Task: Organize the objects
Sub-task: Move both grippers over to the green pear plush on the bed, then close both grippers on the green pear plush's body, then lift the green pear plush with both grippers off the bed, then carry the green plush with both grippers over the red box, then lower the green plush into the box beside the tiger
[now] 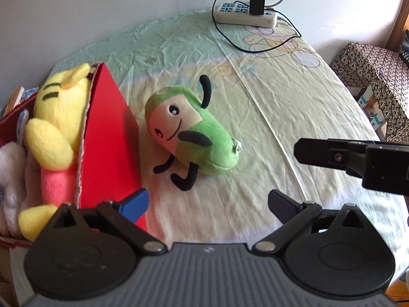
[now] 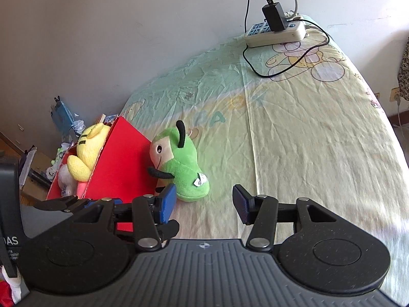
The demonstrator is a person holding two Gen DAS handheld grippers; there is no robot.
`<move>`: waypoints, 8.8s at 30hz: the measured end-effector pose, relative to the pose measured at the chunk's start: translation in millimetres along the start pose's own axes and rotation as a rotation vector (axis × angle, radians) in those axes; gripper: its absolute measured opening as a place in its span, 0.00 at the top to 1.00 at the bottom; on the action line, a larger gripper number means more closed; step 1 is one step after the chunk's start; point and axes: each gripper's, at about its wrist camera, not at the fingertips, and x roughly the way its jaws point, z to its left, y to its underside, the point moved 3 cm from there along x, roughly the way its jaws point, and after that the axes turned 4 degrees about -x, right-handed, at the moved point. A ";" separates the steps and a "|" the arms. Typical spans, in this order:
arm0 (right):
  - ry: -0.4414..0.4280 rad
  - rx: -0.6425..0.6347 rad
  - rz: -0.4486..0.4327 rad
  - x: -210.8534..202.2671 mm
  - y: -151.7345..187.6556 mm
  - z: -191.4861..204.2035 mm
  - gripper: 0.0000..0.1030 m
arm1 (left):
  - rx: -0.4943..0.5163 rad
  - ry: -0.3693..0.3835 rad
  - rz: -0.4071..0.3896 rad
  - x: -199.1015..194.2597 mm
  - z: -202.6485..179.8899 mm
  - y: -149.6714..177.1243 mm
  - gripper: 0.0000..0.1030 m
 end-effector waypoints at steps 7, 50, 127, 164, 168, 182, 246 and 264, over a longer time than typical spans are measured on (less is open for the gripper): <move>-0.044 0.014 0.024 17.7 -17.1 -8.4 0.49 | 0.003 0.018 0.018 12.5 -4.9 -8.1 0.03; -0.300 0.215 0.248 98.1 -18.3 -18.9 0.55 | 0.003 0.125 0.073 73.6 4.1 -25.2 0.29; -0.143 0.190 0.140 2.1 35.6 1.3 0.47 | 0.213 0.212 0.050 9.2 -41.2 33.2 0.31; -0.051 -0.066 -0.050 -40.7 23.4 178.6 0.47 | 0.248 0.333 -0.228 -123.6 84.6 31.6 0.33; -0.073 -0.100 -0.072 -35.1 16.2 196.5 0.47 | 0.216 0.326 -0.260 -133.7 106.4 28.5 0.32; -0.181 -0.173 -0.105 14.9 2.7 253.6 0.47 | 0.116 0.242 -0.319 -143.2 189.1 16.3 0.32; -0.211 0.069 -0.067 90.5 7.9 219.4 0.44 | 0.103 0.278 -0.226 -64.9 240.5 21.8 0.15; 0.009 -0.004 -0.160 55.5 29.1 216.3 0.46 | 0.053 0.126 -0.178 -76.5 225.3 26.6 0.11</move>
